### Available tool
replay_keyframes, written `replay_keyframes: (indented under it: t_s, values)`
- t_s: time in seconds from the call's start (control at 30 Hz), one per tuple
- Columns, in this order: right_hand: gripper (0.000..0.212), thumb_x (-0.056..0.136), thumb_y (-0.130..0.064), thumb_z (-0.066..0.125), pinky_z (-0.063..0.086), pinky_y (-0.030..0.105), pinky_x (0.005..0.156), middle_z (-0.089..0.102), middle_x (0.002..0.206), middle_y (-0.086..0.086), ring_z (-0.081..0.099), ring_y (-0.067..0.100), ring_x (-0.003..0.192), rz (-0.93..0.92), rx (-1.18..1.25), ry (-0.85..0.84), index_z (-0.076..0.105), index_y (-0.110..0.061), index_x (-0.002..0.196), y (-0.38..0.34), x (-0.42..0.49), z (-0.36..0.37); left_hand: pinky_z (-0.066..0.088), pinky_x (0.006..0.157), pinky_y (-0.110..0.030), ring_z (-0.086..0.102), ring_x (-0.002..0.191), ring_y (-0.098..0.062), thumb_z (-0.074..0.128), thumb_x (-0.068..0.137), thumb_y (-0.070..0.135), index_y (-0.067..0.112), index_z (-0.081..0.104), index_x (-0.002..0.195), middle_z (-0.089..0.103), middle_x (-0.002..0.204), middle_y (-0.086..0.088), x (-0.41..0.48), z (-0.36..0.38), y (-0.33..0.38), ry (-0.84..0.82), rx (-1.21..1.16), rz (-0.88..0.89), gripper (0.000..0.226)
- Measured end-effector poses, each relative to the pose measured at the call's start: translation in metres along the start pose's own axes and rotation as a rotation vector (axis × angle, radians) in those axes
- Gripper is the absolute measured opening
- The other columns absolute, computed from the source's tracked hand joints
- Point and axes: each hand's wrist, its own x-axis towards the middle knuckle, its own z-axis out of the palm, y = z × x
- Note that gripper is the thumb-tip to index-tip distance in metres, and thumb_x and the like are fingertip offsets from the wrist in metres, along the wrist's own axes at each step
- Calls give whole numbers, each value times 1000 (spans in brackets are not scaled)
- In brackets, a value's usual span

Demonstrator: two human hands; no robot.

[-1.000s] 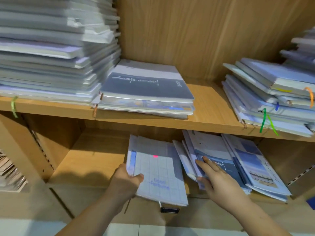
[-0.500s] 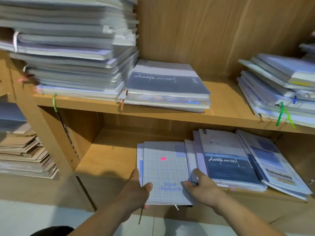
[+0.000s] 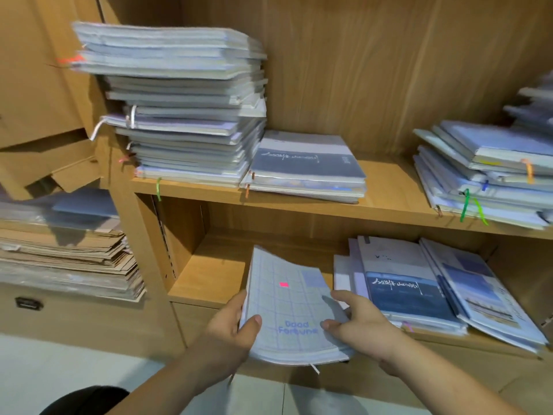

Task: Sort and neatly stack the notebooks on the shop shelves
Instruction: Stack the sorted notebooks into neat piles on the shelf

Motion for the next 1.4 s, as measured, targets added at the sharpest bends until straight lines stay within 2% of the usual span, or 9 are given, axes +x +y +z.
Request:
replay_keyframes:
  t_s: [0.23, 0.37, 0.63, 0.8, 1.0, 1.07, 1.17, 1.27, 1.4]
  values:
    - [49, 84, 3, 75, 60, 35, 70, 78, 100, 17, 77, 33, 90, 93, 399, -50, 58, -15, 126, -14, -96, -8, 59, 94, -41, 67, 121, -27, 73, 91, 15, 30, 51, 144, 69, 133, -3, -79, -30, 29, -97, -100, 135, 59]
    - [52, 83, -25, 79, 56, 41, 100, 79, 99, 5, 76, 19, 92, -59, 67, 67, 53, -26, 129, -30, -158, -14, 59, 94, -36, 68, 119, -25, 74, 90, 10, 29, 57, 142, 70, 131, -1, -115, -36, 61, -158, 13, 225, 58]
    - [48, 92, -13, 71, 56, 41, 100, 76, 114, -17, 71, 8, 107, -443, -10, 181, 57, -38, 130, -82, -232, -63, 59, 77, -21, 74, 103, -12, 80, 84, 38, 50, 50, 134, 77, 110, 9, -143, -32, 152, -53, 254, 452, 59]
    - [34, 100, -11, 59, 55, 15, 75, 75, 109, -19, 71, 2, 99, -564, 69, 361, 63, -35, 122, -129, -202, -85, 42, 56, -20, 56, 56, -5, 80, 85, 41, 34, 62, 118, 55, 59, 6, -101, -29, 201, 245, 316, 518, 37]
    - [30, 102, -10, 57, 37, 1, 49, 58, 59, -30, 56, -18, 60, -638, -85, 541, 53, -32, 83, -173, -105, -111, 47, 68, -24, 65, 81, -9, 74, 89, 46, 21, 66, 125, 70, 89, 0, -12, -25, 223, 492, 415, 522, 45]
    - [12, 102, -23, 61, 42, 0, 67, 64, 85, -37, 61, -21, 85, -636, -44, 528, 60, -34, 109, -184, -80, -120, 46, 70, -27, 66, 88, -17, 72, 91, 44, 18, 68, 120, 71, 96, -6, 15, -22, 228, 554, 406, 501, 39]
    - [67, 86, -60, 72, 46, 14, 93, 54, 140, -15, 57, -5, 122, -551, -89, 335, 48, -38, 145, -180, -47, -125, 51, 86, -31, 64, 104, -16, 62, 98, 45, 18, 68, 122, 68, 109, 4, 37, -21, 215, 643, 538, 531, 37]
    - [117, 62, -83, 74, 37, 19, 104, 42, 156, -15, 44, 4, 138, -549, -329, 263, 37, -26, 157, -159, -25, -117, 53, 91, -30, 59, 105, -5, 61, 96, 51, 23, 63, 132, 54, 120, 16, 36, -24, 181, 583, 687, 632, 45]
    - [96, 73, -70, 77, 38, 8, 87, 48, 150, -19, 47, 0, 128, -635, -293, 427, 44, -31, 154, -150, 0, -103, 45, 67, -16, 56, 82, -1, 66, 95, 44, 34, 59, 120, 47, 104, 22, 39, -35, 169, 636, 709, 673, 27]
